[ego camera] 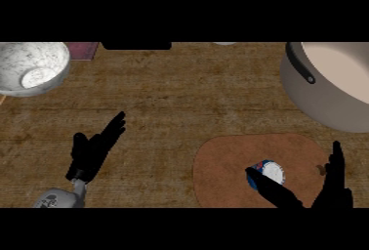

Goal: Pick the can from the cutting board and place it in the pot

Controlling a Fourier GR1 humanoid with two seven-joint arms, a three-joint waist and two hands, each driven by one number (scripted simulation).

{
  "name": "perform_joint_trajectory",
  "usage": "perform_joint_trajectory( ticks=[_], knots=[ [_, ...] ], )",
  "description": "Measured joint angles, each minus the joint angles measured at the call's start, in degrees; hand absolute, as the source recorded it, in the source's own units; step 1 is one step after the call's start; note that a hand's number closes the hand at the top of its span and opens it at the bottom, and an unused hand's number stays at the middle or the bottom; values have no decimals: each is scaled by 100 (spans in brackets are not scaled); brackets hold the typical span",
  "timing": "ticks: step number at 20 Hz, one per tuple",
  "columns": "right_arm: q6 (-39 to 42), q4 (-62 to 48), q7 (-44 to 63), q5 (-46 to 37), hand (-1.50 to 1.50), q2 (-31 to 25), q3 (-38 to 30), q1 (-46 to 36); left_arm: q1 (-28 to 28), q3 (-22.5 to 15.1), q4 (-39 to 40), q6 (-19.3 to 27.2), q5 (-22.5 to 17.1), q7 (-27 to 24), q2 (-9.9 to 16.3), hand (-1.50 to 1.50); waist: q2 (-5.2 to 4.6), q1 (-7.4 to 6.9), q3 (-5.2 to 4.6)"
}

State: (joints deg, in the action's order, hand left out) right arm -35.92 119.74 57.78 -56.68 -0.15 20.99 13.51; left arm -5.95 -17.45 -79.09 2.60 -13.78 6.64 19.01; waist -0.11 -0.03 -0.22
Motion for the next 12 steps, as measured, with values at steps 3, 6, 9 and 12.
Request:
perform_joint_trajectory(
  ticks=[3, 6, 9, 12],
  knots=[
    [405, -215, 339, 107, -150, 10, 119, -213, -91, 36, 77, -21, 10, 36, -49, 0, -4, -17, 8],
    [545, -306, 448, 160, -150, 13, 295, -114, -21, 81, 55, -61, 40, 5, -77, 0, 5, -8, 14],
    [557, -318, 370, 181, -150, -10, 283, 119, 34, 177, 72, -144, 106, -64, -70, 0, 10, 7, 17],
    [498, -279, 218, 162, -150, -45, 185, 327, 5, 267, 56, -190, 166, 22, -177, 0, 13, 17, 20]
  ],
)
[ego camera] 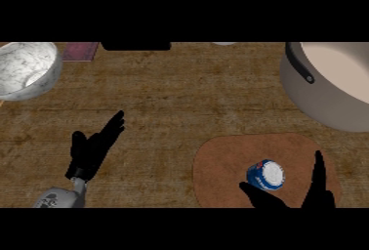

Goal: Pick the can from the cutting board and place it in the pot

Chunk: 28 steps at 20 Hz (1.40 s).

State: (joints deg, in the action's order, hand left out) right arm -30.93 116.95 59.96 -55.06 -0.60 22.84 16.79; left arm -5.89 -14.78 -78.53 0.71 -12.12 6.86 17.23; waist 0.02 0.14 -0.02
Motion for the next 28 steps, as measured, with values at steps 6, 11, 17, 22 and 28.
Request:
perform_joint_trajectory(
  ticks=[6, 11, 17, 22, 28],
  knots=[
    [-302, 56, -420, 253, -150, -67, -39, 474, 14, 118, 60, -85, 214, 13, -165, 0, 4, 11, 1],
    [-942, -131, -1355, 987, -150, -79, 186, 770, 74, 200, 140, -166, 275, -105, -220, 0, 6, 16, 6],
    [-1565, -290, -2466, 2165, -150, -109, 210, 744, 54, 222, 120, -183, 368, -31, -330, 0, 9, 17, 8],
    [-1981, -953, -3668, 3383, -150, -29, 81, 639, 76, 309, 46, -244, 438, 46, -332, 0, 8, 9, 9],
    [-1933, -1951, -5159, 5016, 150, 35, -301, 227, 118, 372, 36, -282, 535, 42, -462, 0, 5, 4, 9]
  ],
)
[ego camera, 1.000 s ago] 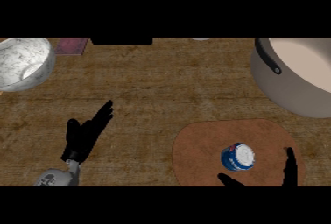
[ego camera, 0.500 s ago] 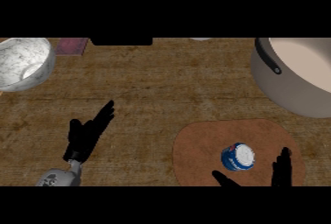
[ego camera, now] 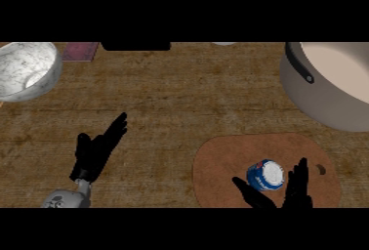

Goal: Pick the can from the cutting board and place it in the pot

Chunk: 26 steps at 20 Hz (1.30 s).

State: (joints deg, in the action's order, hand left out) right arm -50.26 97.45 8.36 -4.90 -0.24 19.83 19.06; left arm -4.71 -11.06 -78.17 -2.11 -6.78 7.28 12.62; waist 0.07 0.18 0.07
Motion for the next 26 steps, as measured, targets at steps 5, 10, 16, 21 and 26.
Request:
perform_joint_trajectory(
  ticks=[5, 10, 16, 21, 26],
  knots=[
    [9, -706, -648, 110, 150, -115, -42, -263, -26, 111, 53, -127, 51, -36, -15, 0, 24, 3, -48],
    [-164, -1188, -1848, 949, 150, -64, 65, -394, -80, 226, 3, -241, 38, 77, 6, 0, 58, 22, -90],
    [-283, -1520, -3044, 1681, 150, -51, 124, -498, -22, 278, 18, -265, 139, 60, -73, 0, 55, 23, -88],
    [914, -1622, -2970, 1867, 150, -1351, -334, -865, -39, 295, 7, -357, 123, 55, -61, 0, 0, -86, -21],
    [2358, -1798, -3130, 1960, 150, -2691, -547, -1147, -84, 239, -6, -401, 129, 39, -90, 0, -55, -248, 34]
  ],
)
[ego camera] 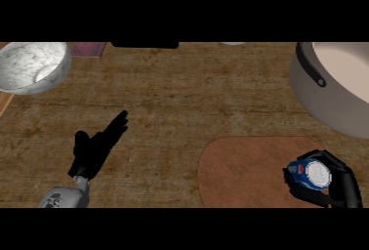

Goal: Pick the can from the cutting board and place it in the pot

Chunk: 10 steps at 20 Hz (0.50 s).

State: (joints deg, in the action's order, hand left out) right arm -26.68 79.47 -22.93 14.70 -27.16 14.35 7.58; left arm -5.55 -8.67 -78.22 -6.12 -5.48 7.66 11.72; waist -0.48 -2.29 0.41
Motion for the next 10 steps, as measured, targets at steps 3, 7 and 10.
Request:
perform_joint_trajectory(
  ticks=[3, 7, 10],
  knots=[
    [882, -139, -204, 197, 150, -694, -234, -161, -17, -14, -7, -5, 5, -5, -13, 0, -12, -22, 24],
    [1994, -512, -632, 456, 150, -1581, -644, -356, -37, -37, -18, 8, 17, -5, -46, 0, -35, -18, 44],
    [2751, -936, -1076, 615, 150, -2166, -982, -502, -65, -36, -8, 8, 13, -6, -61, 0, -58, -6, 51]
  ],
)
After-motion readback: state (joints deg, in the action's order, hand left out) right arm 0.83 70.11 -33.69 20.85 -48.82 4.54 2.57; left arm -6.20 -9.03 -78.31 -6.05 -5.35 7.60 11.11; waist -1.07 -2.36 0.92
